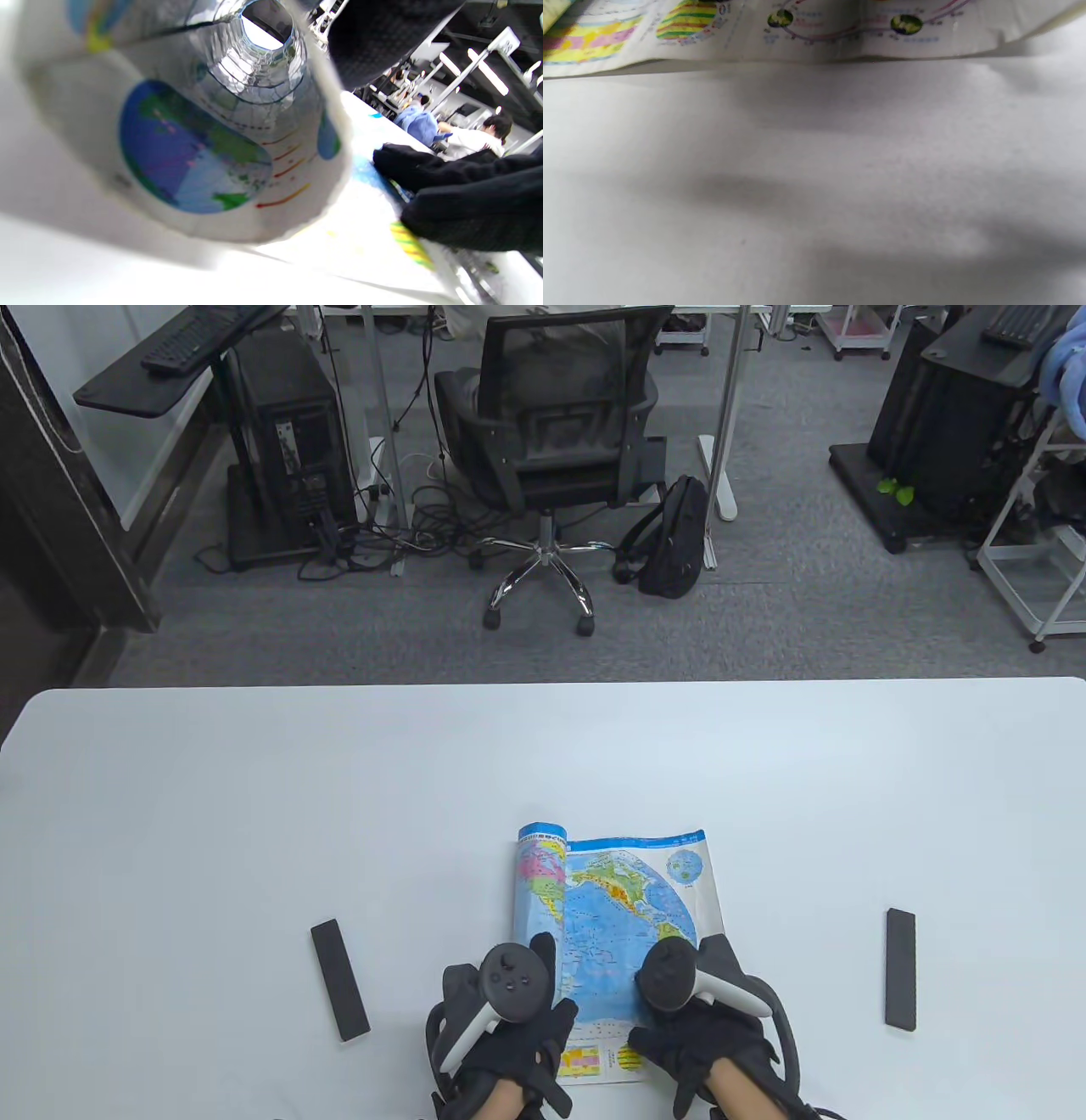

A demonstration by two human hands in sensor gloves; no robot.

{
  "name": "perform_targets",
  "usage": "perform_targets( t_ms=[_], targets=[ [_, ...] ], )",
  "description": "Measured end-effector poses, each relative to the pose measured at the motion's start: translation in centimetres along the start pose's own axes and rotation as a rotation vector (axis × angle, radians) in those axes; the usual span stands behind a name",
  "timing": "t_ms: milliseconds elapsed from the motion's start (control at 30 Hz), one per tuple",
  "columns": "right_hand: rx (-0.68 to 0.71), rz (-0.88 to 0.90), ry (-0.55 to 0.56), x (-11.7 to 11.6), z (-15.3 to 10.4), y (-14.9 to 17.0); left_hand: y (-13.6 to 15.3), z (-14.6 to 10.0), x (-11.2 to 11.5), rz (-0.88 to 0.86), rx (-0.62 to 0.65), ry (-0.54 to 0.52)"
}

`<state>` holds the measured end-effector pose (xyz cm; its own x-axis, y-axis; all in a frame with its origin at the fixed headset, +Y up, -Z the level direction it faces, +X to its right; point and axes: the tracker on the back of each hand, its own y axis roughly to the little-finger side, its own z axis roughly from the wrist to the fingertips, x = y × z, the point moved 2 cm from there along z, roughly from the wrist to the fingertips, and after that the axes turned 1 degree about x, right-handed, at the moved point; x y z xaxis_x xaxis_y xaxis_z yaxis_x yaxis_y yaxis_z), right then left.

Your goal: Unroll map and secure with paperweights

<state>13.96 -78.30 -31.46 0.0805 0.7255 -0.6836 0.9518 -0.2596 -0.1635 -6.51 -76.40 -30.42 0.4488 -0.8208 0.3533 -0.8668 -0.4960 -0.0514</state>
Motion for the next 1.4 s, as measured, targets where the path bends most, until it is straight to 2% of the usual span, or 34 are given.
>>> perform_targets(
  t_ms=[300, 400, 433, 500, 600, 767, 933, 1133, 1233, 1400],
  targets=[
    [0.012, 0.031, -0.011, 0.0, 0.2, 0.5, -1.0, 0.0, 0.3, 0.248, 0.001, -0.015],
    [0.012, 0.068, -0.001, 0.3, 0.1, 1.0, -2.0, 0.0, 0.2, 0.317, 0.158, -0.008],
    [0.01, 0.076, 0.002, 0.4, 0.1, 1.2, -2.5, 0.0, 0.2, 0.361, 0.246, -0.007],
    [0.002, 0.088, 0.005, 0.5, 0.0, 1.6, -3.3, -0.2, 0.0, 0.474, 0.333, -0.015],
    [0.0, 0.118, 0.015, 0.7, -0.1, 2.2, -3.5, -0.4, -0.3, 0.584, 0.276, -0.027],
    [-0.004, 0.156, 0.025, 1.1, -0.3, 3.0, -2.2, -0.4, -1.2, 0.507, 0.183, -0.04],
    [-0.006, 0.193, 0.045, 1.3, -0.5, 3.7, 0.4, 0.1, -1.1, 0.4, 0.044, 0.015],
    [-0.044, 0.118, 0.048, 1.1, -0.3, 3.4, 1.8, 0.7, -0.3, 0.327, -0.041, 0.042],
    [-0.075, 0.1, 0.053, 1.1, -0.2, 3.7, 1.7, 0.8, -0.6, 0.388, -0.019, 0.02],
    [-0.101, 0.165, 0.085, 1.6, -0.6, 5.4, 1.3, 0.4, -1.6, 0.32, 0.116, -0.042]
  ],
)
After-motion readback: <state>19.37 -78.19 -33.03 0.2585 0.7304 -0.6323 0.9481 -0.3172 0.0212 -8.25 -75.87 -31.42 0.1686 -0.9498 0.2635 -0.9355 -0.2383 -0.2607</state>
